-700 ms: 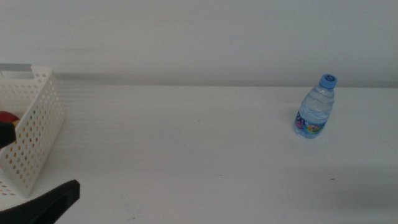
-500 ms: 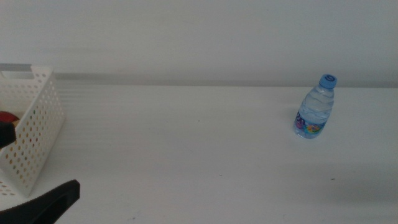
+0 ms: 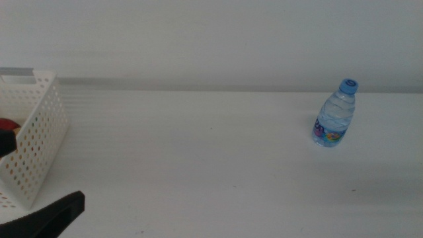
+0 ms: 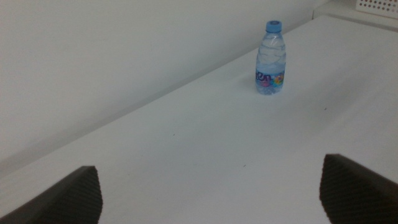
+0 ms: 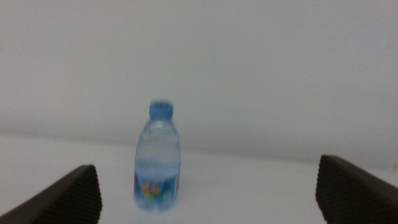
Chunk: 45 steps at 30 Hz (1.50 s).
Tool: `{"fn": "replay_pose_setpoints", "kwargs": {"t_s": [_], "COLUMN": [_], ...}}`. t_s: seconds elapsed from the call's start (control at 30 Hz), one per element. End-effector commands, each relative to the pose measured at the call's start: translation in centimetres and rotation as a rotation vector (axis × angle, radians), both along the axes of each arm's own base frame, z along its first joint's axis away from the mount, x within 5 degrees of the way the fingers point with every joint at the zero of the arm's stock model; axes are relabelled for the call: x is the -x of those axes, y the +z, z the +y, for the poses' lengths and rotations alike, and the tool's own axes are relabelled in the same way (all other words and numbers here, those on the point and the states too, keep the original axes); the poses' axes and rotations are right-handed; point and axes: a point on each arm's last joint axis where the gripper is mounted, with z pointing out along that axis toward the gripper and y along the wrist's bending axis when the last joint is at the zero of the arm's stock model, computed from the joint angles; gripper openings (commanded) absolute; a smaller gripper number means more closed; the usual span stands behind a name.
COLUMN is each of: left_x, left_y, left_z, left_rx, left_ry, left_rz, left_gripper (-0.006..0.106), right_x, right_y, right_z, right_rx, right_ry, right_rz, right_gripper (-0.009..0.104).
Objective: Use arms to grab the bottles and put them into the dustbin to the left of the table.
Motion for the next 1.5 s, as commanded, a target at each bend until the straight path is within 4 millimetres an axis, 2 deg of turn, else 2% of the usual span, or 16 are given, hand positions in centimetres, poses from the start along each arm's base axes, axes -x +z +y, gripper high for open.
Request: {"fn": "replay_pose_setpoints", "kwargs": {"t_s": [0.0,0.23,0.43,0.57,0.73,0.97,1.03,1.13,1.2,1.3,1.47], "left_x": [0.0,0.0,0.0,0.0,0.0,0.0,0.0,0.0,0.0,0.0,0.0], "left_y": [0.0,0.0,0.0,0.0,0.0,0.0,0.0,0.0,0.0,0.0,0.0], "left_z": [-0.1,-0.1,-0.1,-0.1,-0.1,-0.1,-0.1,-0.1,-0.1,-0.1,-0.1], "left_rx": [0.016,0.016,0.015,0.015,0.016,0.015,0.015,0.015,0.015,0.014,0.015], "left_ry": [-0.009,-0.009,-0.009,-0.009,-0.009,-0.008,-0.008,-0.008,-0.008,-0.009,-0.008], "left_rz": [-0.011,-0.01,-0.011,-0.011,-0.01,-0.011,-0.011,-0.011,-0.011,-0.012,-0.011], "left_gripper": [0.094,0.094,0.094,0.094,0.094,0.094,0.094,0.094,0.094,0.094,0.094], "right_x": [-0.9,-3.9,-6.1,-7.1,-7.9,-8.7,-9.1,-10.3,-11.6,-13.9,-16.9], "right_y": [-1.9,-2.3,-3.8,-4.2,-4.8,-5.0,-4.9,-5.0,-5.0,-4.7,-4.9], "right_z": [0.0,0.3,-0.9,-2.1,-2.3,-2.7,-2.6,-1.5,-0.6,-0.4,-0.2], "right_rx": [0.018,0.1,0.052,-0.022,-0.237,-0.267,-0.269,-0.219,-0.174,-0.141,-0.058], "right_ry": [0.004,0.044,-0.095,-0.229,-0.26,-0.306,-0.291,-0.175,-0.078,-0.056,-0.016], "right_rz": [0.107,0.123,0.191,0.129,0.073,0.073,0.078,0.151,0.232,0.338,0.366], "right_gripper": [0.092,0.092,0.092,0.092,0.092,0.092,0.092,0.092,0.092,0.092,0.092]}}
